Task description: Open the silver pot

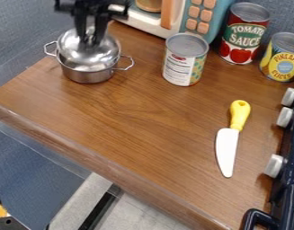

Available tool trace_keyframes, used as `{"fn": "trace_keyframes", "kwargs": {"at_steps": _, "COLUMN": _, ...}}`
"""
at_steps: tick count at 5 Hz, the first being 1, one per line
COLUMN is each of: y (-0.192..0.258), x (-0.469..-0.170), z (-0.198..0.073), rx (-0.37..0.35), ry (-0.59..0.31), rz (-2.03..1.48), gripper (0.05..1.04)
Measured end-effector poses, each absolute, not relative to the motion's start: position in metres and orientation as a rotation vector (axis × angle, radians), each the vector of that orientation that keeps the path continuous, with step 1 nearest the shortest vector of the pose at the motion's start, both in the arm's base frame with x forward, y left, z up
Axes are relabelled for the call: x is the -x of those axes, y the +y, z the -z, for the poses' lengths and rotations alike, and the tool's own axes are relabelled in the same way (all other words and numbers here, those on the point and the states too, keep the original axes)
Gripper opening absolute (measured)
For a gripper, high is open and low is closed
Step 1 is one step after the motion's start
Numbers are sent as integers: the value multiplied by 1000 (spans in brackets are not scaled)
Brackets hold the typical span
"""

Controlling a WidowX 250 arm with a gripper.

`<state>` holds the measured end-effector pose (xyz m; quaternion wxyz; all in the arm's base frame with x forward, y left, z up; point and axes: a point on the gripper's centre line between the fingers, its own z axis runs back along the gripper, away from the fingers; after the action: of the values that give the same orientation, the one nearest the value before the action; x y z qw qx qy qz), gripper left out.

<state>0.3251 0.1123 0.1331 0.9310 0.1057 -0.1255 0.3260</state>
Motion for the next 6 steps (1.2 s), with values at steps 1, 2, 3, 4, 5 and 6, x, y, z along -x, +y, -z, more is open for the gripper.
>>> {"fn": "trace_keyframes", "kwargs": {"at_steps": 1, "y": 96, "x": -314, "z": -177, "rx": -205, "ry": -385, "rz": -699, "gripper": 280}}
{"fn": "trace_keyframes", "kwargs": {"at_steps": 2, "y": 52, "x": -302, "z": -181, "rx": -104, "ry": -383, "rz": -602, "gripper": 280}}
{"fn": "trace_keyframes", "kwargs": {"at_steps": 3, "y": 5, "x": -293, "z": -160, "rx": -56, "ry": -313, "rz": -458, "gripper": 280}}
{"fn": "trace_keyframes", "kwargs": {"at_steps": 4, "y": -24, "x": -285, "z": -126, "rx": 9, "ry": -237, "rz": -360, "gripper": 280}}
{"fn": "trace_keyframes", "kwargs": {"at_steps": 5, "y": -55, "x": -279, "z": -110, "rx": 19, "ry": -236, "rz": -247, "gripper": 280}}
{"fn": "trace_keyframes", "kwargs": {"at_steps": 6, "y": -68, "x": -268, "z": -92, "rx": 28, "ry": -191, "rz": -204, "gripper": 280}}
